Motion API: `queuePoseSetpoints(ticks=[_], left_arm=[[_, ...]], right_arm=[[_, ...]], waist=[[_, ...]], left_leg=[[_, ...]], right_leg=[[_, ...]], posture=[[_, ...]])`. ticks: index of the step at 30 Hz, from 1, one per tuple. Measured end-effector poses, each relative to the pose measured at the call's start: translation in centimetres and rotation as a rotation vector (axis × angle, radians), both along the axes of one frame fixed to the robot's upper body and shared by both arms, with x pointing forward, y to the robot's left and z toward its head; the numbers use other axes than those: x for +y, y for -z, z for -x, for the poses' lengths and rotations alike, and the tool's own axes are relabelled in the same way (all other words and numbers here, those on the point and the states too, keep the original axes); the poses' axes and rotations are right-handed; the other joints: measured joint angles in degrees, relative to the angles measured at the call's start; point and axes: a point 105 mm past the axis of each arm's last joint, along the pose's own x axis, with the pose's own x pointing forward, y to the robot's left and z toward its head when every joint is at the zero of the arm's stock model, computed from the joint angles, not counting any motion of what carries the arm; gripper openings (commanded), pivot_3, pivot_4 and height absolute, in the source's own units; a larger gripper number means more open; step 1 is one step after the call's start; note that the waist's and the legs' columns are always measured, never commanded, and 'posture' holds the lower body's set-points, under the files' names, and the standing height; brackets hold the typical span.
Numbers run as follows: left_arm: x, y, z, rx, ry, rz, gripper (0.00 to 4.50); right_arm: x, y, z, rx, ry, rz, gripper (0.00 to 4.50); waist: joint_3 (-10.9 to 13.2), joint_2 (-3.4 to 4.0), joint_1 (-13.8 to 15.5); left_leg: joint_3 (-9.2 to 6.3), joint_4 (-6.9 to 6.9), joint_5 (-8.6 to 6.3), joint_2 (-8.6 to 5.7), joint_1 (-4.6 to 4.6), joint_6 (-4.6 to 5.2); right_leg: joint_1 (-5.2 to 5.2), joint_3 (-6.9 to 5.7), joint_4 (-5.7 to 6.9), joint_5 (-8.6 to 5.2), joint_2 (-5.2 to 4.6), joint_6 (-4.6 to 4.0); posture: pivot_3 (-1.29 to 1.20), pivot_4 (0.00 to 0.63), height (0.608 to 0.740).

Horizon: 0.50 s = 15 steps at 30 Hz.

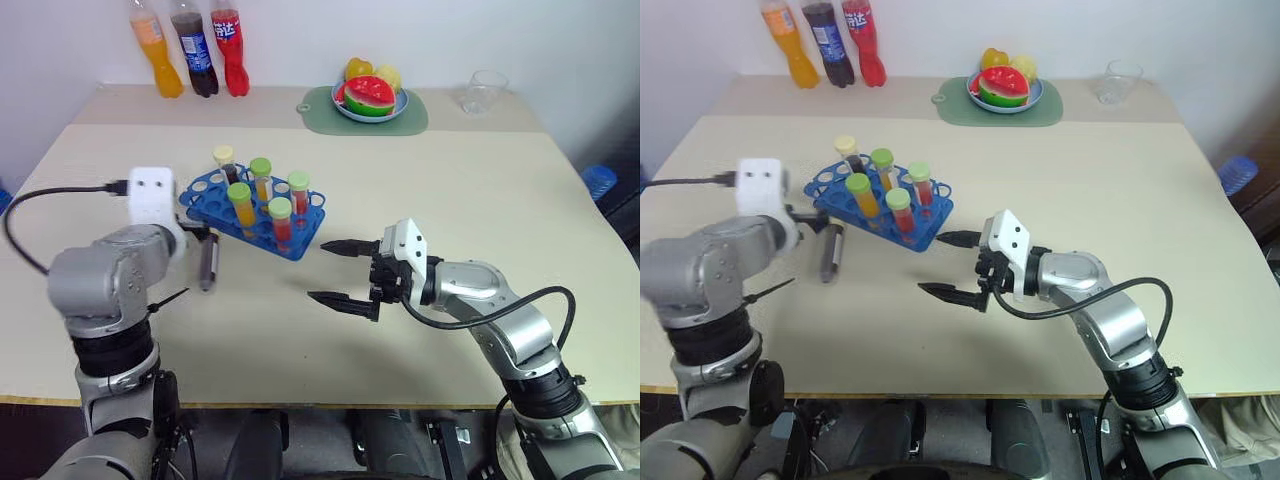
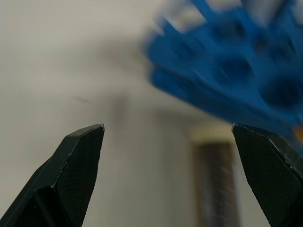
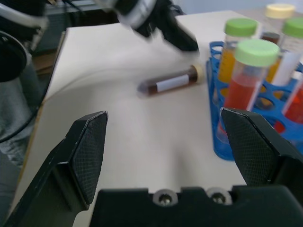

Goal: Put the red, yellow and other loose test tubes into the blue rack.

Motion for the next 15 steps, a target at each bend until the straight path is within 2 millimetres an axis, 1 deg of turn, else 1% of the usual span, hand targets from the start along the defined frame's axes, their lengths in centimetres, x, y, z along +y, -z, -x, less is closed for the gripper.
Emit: queuePoseSetpoints(ticks=[2, 5, 6, 7, 8, 12, 13, 15], left_arm=[[-0.7, 0.9, -0.4, 0.052, 0.011, 0.015, 4.44], [-1.7, 2.1, -1.0, 0.108, -0.009, 0.093, 4.44], [-1.8, 2.5, -1.0, 0.127, -0.02, 0.102, 3.93], [-1.8, 2.8, -1.0, 0.14, -0.027, 0.105, 3.63], [-1.9, 2.7, -1.1, 0.142, -0.034, 0.111, 3.17], [-1.4, 2.7, -0.9, 0.156, -0.085, 0.115, 1.11], [-1.3, 2.7, -0.9, 0.156, -0.104, 0.122, 0.8], [-0.6, 2.6, -0.7, 0.157, -0.153, 0.116, 0.79]], right_arm=[[0.1, -0.1, 0.0, -0.003, 0.0, -0.002, 4.22], [0.1, -0.1, -0.1, -0.004, 0.009, -0.006, 4.22], [0.1, -0.1, -0.1, -0.005, 0.014, -0.007, 4.22], [0.1, 0.0, -0.1, -0.003, 0.02, -0.009, 4.22], [0.0, 0.2, -0.1, 0.004, 0.029, -0.01, 4.22], [-0.2, 0.5, -0.2, 0.017, 0.052, -0.009, 4.22], [-0.2, 0.4, -0.2, 0.015, 0.053, -0.01, 4.22], [-0.1, 0.4, -0.2, 0.012, 0.055, -0.011, 4.22]], waist=[[0.0, 0.0, 0.0], [0.0, 0.0, 0.1], [0.0, 0.0, 0.0], [0.0, 0.0, 0.0], [0.0, 0.0, 0.0], [0.0, 0.0, 0.0], [0.0, 0.0, 0.0], [0.0, 0.0, -0.1]], left_leg=[[-0.04, -0.01, 0.0, 0.0, 0.0, 0.0], [-0.09, -0.01, 0.0, 0.0, -0.02, 0.0], [-0.08, -0.01, 0.0, 0.0, -0.02, 0.0], [-0.09, -0.01, 0.0, -0.01, -0.02, 0.0], [-0.1, -0.02, 0.0, 0.0, -0.01, 0.0], [-0.1, -0.01, 0.0, 0.0, 0.01, -0.01], [-0.1, -0.01, 0.0, -0.01, 0.01, -0.01], [-0.09, -0.02, 0.0, -0.01, 0.0, -0.02]], right_leg=[[0.0, 0.0, -0.01, 0.0, -0.01, 0.0], [-0.03, 0.01, -0.02, 0.0, -0.05, 0.0], [-0.04, 0.01, -0.02, 0.0, -0.05, 0.0], [-0.04, 0.01, -0.01, 0.0, -0.05, 0.0], [-0.05, 0.01, 0.0, 0.0, -0.05, 0.0], [-0.06, 0.07, 0.02, 0.0, -0.05, 0.0], [-0.06, 0.07, 0.02, 0.0, -0.05, 0.0], [-0.07, 0.07, 0.02, 0.0, -0.05, 0.0]], posture=[[0.0, 0.15, 0.734], [0.0, 0.15, 0.734], [0.0, 0.15, 0.734], [0.0, 0.15, 0.734], [0.0, 0.15, 0.734], [0.0, 0.15, 0.734], [0.0, 0.15, 0.734], [0.0, 0.15, 0.734]])
